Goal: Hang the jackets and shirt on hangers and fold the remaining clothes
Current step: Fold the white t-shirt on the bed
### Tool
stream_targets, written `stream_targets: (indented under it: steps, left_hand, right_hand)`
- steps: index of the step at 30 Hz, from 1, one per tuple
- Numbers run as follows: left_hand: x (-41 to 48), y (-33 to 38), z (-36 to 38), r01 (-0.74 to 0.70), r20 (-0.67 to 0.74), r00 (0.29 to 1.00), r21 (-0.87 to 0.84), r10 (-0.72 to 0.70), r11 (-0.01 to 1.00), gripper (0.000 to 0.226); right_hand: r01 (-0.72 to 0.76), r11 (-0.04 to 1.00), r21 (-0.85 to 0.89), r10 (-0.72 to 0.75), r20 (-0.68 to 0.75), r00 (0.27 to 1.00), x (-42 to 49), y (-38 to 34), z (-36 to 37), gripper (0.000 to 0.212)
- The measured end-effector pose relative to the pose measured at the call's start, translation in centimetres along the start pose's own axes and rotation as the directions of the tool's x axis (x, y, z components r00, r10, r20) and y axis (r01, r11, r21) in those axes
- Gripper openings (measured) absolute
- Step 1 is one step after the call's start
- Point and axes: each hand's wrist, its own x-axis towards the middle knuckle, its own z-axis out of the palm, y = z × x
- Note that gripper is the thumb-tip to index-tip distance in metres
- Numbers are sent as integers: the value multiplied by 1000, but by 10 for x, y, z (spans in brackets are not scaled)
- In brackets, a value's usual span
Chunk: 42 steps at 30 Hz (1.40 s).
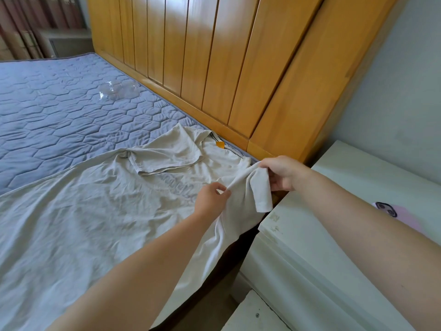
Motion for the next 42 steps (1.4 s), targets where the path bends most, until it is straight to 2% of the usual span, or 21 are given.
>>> stream_targets:
  steps: [1, 3, 5, 8, 9, 11, 13, 16, 20, 23, 25, 26, 27, 29, 31, 32, 33, 35, 38, 39, 42]
  left_hand:
    - [-8, 4, -1, -52, -34, 998, 25, 53, 998, 5]
    - [-26, 9, 0, -208, -81, 974, 54, 212, 977, 12]
    - [-42, 11, -1, -379, -50, 923, 65, 382, 923, 21]
    - [-56, 13, 3, -538, 51, 843, 78, 536, 839, 59]
    - [-59, 16, 6, -549, 52, 836, 81, 546, 832, 70]
    - [-61, 29, 17, -470, -33, 881, 40, 471, 882, 70]
    - [-57, 48, 26, -343, -150, 930, -28, 335, 939, 52]
    - [-46, 66, 30, -218, -186, 960, -36, 208, 975, 18]
    - [-33, 66, 15, -108, -69, 993, -230, 94, 967, 19]
    - [-28, 65, -4, -14, 50, 998, -431, 40, 902, 16]
    - [-26, 67, -14, 4, 83, 996, -490, 42, 872, 16]
    - [-25, 69, -19, 7, 91, 995, -483, 41, 876, 16]
    - [-24, 71, -22, 12, 95, 995, -462, 36, 887, 17]
    - [-22, 72, -26, 17, 104, 994, -408, 27, 913, 18]
    - [-25, 75, -29, 4, 115, 993, -348, 38, 938, 19]
    - [-25, 75, -30, -23, 108, 993, -296, 57, 955, 20]
    - [-26, 75, -30, -52, 99, 992, -241, 78, 969, 20]
    - [-27, 75, -32, -93, 73, 992, -157, 105, 983, 19]
    - [-30, 70, -36, -91, 42, 995, -110, 96, 990, 12]
    - [-33, 66, -36, -109, 19, 994, -94, 111, 990, 16]
    - [-41, 53, -35, -251, -67, 967, -50, 248, 967, 26]
  right_hand:
    - [-47, 992, 117, 43, 39, 998, -6, -5, -3, 12]
    - [-109, 952, 286, 92, 71, 993, -14, -12, -7, 18]
    - [-127, 898, 422, 108, 69, 992, -16, -17, -11, 24]
    - [-77, 839, 539, 97, -10, 995, -16, -20, -13, 28]
    - [-57, 828, 557, 90, -31, 995, -17, -20, -13, 29]
    - [-29, 818, 574, 74, -55, 996, -18, -19, -13, 28]
    - [-11, 821, 570, 62, -70, 996, -21, -19, -12, 26]
    - [8, 825, 565, 51, -89, 995, -24, -17, -13, 24]
    - [67, 870, 488, -6, -127, 992, -29, -14, -19, 11]
    - [126, 902, 414, -111, -62, 992, -28, -11, -28, 34]
    - [160, 949, 271, -183, 59, 981, -30, -9, -31, 35]
    - [223, 969, 105, -232, 77, 970, -31, -7, -32, 37]
    - [315, 940, -129, -309, 64, 949, -30, -6, -32, 39]
    - [432, 728, -532, -473, 66, 878, -28, -4, -30, 35]
    - [456, 557, -694, -559, 93, 824, -28, -2, -25, 17]
    - [461, 523, -717, -575, 102, 812, -27, -2, -24, 8]
    - [471, 509, -721, -586, 111, 803, -27, -2, -23, 8]
    - [508, 523, -685, -592, 137, 794, -26, -4, -23, 19]
    - [553, 708, -439, -565, 118, 817, -26, -9, -25, 32]
    - [541, 764, -352, -546, 96, 832, -25, -10, -27, 38]
    - [499, 837, -226, -506, 31, 862, -20, -12, -28, 36]
